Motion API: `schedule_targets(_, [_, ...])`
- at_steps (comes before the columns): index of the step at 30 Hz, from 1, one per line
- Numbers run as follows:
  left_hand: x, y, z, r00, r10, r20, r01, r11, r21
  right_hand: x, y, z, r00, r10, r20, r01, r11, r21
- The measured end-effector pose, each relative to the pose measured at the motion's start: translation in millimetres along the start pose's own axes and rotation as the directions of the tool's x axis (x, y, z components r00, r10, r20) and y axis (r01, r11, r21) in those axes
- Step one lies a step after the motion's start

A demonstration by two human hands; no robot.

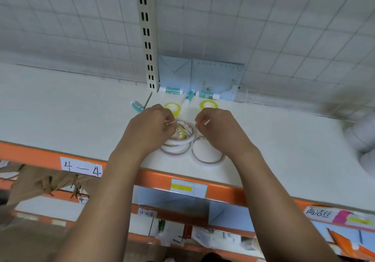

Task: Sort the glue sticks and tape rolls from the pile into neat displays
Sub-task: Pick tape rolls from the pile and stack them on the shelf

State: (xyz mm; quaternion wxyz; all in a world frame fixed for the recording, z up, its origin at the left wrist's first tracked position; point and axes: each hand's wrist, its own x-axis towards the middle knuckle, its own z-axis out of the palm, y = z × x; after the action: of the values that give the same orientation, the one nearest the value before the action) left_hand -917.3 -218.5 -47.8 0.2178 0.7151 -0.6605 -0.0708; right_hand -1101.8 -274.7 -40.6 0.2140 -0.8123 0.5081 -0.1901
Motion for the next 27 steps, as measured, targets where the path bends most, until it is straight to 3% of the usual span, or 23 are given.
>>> schedule_targets(10, [54.5, -10.0, 12.5, 0.997, 0.011, 0.073, -0.015, 0.999, 0.050, 30.7, -0.6, 11.2, 1.000, 0.024, 0.002, -0.024, 0.998, -0.065])
schedule_targets(16, [78.9, -13.9, 24.6, 0.977, -0.051, 0.205, 0.033, 0.996, 0.088, 52.9, 20.8, 2.3, 0.985, 0.161, -0.064, -0.170, 0.972, -0.164])
schedule_targets(23, [78.0, -10.1, 21.8, 0.995, -0.048, 0.083, 0.052, 0.997, -0.049, 78.7, 31.8, 15.6, 0.958, 0.287, -0.026, -0.286, 0.936, -0.207])
schedule_targets(27, [69.9, 1.1, 16.6, 0.998, -0.007, 0.068, 0.013, 0.996, -0.084, 83.5, 31.8, 20.1, 0.958, 0.285, -0.015, -0.280, 0.930, -0.237])
